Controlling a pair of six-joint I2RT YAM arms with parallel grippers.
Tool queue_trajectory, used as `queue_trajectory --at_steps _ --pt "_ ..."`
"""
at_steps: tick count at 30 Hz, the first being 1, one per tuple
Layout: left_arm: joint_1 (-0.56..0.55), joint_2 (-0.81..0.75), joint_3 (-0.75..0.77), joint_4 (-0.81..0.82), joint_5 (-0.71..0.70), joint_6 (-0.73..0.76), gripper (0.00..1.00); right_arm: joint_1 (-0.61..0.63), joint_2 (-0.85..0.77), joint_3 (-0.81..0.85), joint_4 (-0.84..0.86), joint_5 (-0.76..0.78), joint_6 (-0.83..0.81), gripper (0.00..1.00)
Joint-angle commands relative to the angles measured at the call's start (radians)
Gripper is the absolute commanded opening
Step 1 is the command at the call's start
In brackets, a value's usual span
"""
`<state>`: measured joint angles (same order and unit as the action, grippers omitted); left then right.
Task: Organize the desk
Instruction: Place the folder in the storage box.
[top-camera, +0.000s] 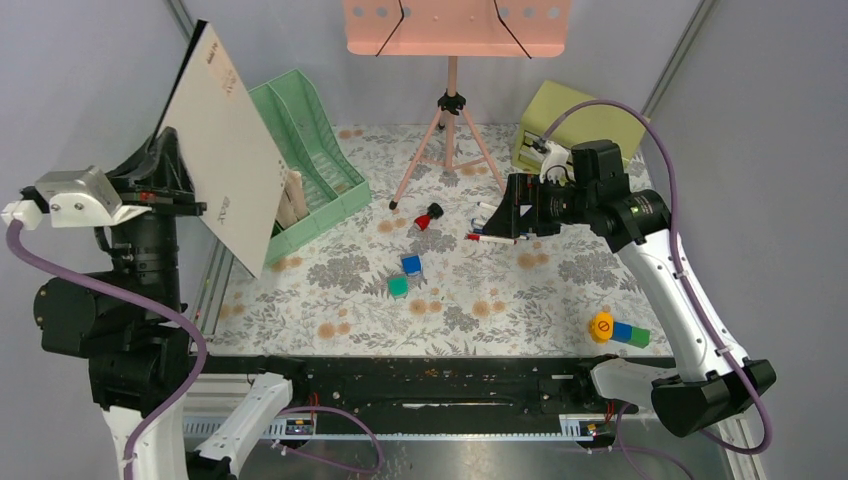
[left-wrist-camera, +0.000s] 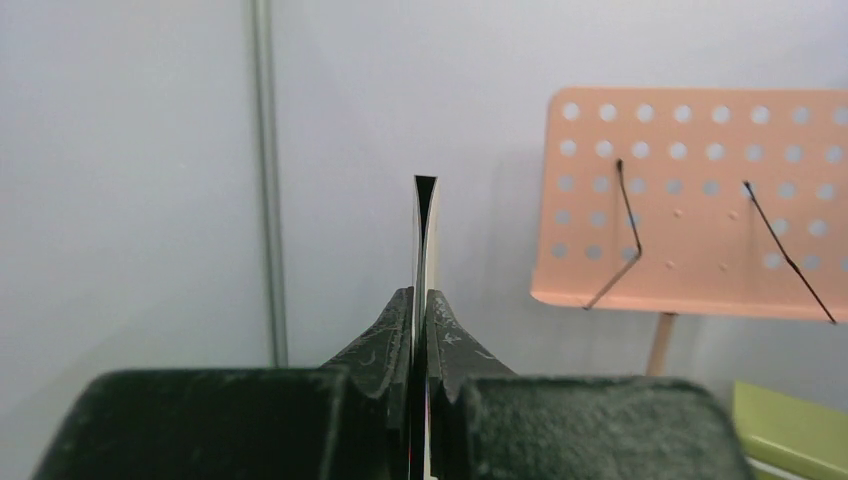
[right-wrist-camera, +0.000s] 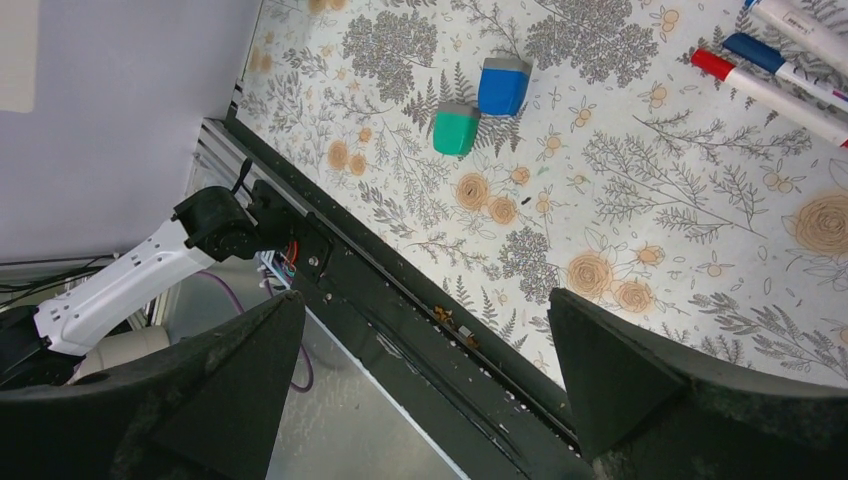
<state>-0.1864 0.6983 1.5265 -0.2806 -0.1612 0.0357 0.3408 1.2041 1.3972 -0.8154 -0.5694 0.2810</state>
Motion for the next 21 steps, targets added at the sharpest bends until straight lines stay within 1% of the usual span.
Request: queue_trajectory --at_steps 1,4,9,14,18,21 --pt "0.004 0.020 0.058 0.203 -0.130 0.101 0.00 -0.001 -0.007 -0.017 0.034 -0.026 0.020 0.99" --pt "0.004 0.022 0.064 0.247 -0.180 0.117 0.00 -0.003 -0.009 -0.025 0.033 -0.032 0.025 0.99" --pt "0.004 0.044 0.099 0.224 -0.228 0.168 0.00 -0.002 -0.010 -0.037 0.033 -0.037 0.027 0.99" --pt "0.004 0.070 0.102 0.207 -0.266 0.253 0.00 -0.001 -0.007 -0.045 0.034 -0.039 0.029 0.99" --pt "0.004 0.090 0.058 0.221 -0.261 0.311 0.00 -0.002 -0.007 -0.052 0.033 -0.043 0.028 0.99" --pt "0.005 0.089 -0.026 0.297 -0.278 0.338 0.00 -0.002 -0.011 -0.063 0.032 -0.042 0.025 1.00"
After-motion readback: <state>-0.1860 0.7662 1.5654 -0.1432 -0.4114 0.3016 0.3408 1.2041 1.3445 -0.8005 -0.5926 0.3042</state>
